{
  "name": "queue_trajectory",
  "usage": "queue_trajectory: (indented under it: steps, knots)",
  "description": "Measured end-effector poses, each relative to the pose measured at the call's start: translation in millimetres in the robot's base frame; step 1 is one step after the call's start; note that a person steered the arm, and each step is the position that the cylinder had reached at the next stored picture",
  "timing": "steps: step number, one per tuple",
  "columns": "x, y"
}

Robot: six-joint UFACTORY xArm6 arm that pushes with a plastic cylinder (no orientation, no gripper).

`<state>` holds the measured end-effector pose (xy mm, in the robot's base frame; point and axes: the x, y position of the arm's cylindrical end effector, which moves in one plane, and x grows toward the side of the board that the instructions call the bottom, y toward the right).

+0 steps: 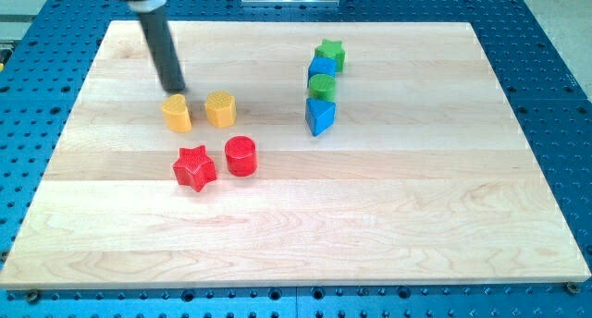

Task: Place the hexagon to the right of the heart

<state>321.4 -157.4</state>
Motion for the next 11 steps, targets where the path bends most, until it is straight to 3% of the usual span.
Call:
queue_trajectory:
  steps: [2,3,5,9,10,11]
  knots:
    - [-5.4,101.7]
    - [34.2,104.7]
    - [70.8,100.2]
    - [75.7,70.9]
    - [52.1,90.4]
    - [-4.7,108.4]
